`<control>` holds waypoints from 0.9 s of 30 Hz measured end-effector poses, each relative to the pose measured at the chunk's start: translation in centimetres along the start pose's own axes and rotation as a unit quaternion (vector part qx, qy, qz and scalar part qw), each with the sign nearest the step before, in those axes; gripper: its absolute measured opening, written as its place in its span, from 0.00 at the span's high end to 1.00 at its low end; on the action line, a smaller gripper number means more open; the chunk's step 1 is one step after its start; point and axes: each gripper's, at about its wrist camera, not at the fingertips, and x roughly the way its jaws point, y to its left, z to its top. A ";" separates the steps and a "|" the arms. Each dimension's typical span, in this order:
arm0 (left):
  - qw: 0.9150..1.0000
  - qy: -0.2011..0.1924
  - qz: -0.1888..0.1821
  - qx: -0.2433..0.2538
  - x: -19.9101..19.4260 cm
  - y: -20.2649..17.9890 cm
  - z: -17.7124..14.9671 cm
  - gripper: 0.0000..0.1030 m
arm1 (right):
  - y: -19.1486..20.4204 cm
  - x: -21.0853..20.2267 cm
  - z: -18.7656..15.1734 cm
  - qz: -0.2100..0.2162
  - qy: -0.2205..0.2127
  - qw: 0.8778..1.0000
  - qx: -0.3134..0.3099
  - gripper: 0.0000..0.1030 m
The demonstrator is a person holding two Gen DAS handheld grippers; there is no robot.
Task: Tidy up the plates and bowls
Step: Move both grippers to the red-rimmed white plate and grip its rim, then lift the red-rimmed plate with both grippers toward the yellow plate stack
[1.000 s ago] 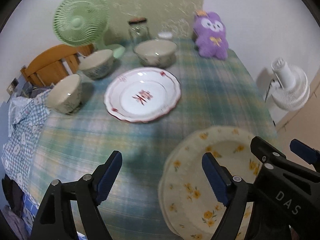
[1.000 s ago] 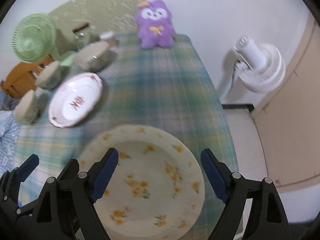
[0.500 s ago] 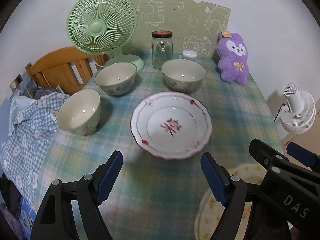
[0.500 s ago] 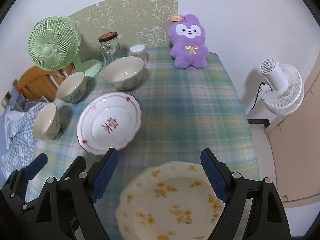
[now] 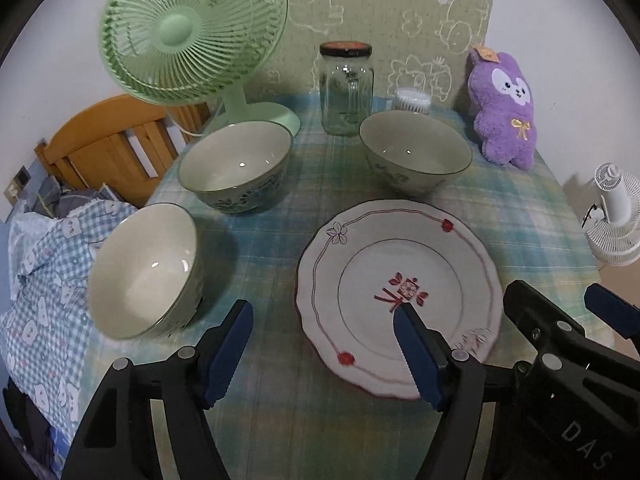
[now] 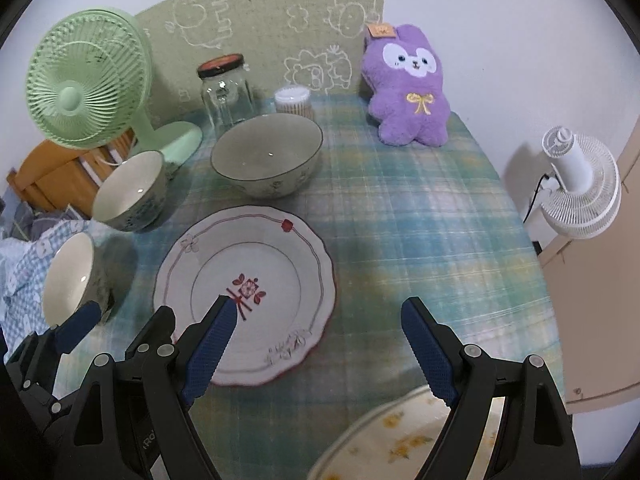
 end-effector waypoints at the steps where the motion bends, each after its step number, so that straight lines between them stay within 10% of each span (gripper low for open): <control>1: 1.000 0.002 -0.001 0.001 0.4 0.0 0.1 0.29 | 0.1 0.4 0.1 -0.003 0.000 1.000 0.002 0.16; 27: 0.998 0.039 -0.006 0.041 8.0 -0.7 1.5 0.47 | 2.3 9.1 1.4 -0.045 0.048 0.998 0.011 0.38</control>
